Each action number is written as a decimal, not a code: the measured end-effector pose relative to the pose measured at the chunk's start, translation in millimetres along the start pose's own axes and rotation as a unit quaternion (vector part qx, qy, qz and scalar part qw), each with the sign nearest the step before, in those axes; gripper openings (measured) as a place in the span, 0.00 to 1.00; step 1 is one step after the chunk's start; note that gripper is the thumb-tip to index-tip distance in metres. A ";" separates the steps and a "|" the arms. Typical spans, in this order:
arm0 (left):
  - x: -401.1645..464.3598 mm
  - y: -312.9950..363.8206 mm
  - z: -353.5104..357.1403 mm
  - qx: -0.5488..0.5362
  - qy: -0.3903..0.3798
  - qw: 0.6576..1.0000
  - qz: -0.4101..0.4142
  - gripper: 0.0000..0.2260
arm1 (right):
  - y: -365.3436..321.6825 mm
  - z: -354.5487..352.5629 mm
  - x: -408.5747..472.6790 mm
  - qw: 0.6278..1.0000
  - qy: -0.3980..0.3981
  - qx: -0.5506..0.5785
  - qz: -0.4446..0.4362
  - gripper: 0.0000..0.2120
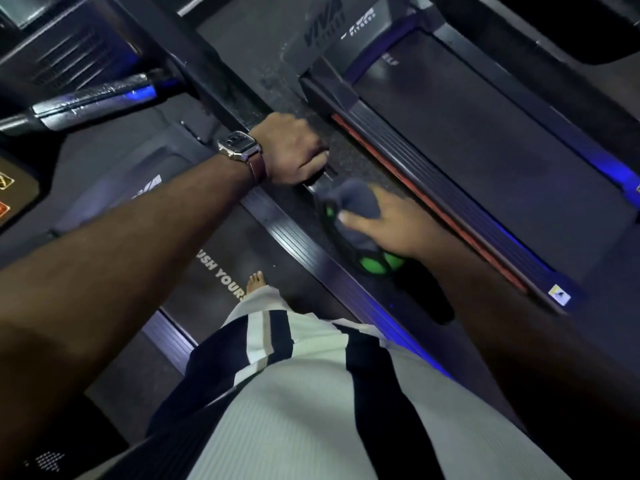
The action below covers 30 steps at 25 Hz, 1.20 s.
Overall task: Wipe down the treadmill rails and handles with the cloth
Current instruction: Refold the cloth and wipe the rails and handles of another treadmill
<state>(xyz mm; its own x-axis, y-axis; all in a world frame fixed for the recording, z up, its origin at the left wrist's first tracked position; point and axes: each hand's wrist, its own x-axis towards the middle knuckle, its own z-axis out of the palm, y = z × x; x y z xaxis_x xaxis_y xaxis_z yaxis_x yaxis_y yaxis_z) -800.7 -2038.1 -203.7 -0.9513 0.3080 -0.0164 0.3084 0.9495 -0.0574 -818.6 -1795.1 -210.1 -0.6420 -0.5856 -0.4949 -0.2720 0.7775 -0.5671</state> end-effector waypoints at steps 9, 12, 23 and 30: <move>9.0 -39.9 -7.5 0.029 -0.039 0.998 -0.029 0.26 | -15.6 -7.1 34.7 0.972 -0.102 0.207 0.034 0.14; 11.5 -36.3 -6.7 0.020 -0.039 0.999 -0.026 0.24 | 12.4 -3.3 23.5 0.966 -0.127 0.223 -0.002 0.19; 4.0 -36.7 -5.9 -0.011 -0.004 0.997 -0.073 0.22 | -13.0 -1.8 36.7 0.955 -0.150 0.255 0.002 0.16; 3.8 -34.0 -9.2 -0.014 0.010 0.997 -0.071 0.22 | -32.0 3.9 40.1 0.995 -0.043 0.094 0.000 0.28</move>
<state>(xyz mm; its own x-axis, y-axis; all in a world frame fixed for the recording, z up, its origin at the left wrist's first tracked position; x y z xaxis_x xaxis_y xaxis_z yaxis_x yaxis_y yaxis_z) -814.8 -2068.6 -192.7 -0.9850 0.1721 0.0099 0.1717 0.9847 -0.0302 -832.9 -1844.3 -214.4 -0.5759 -0.6098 -0.5445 -0.1277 0.7250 -0.6768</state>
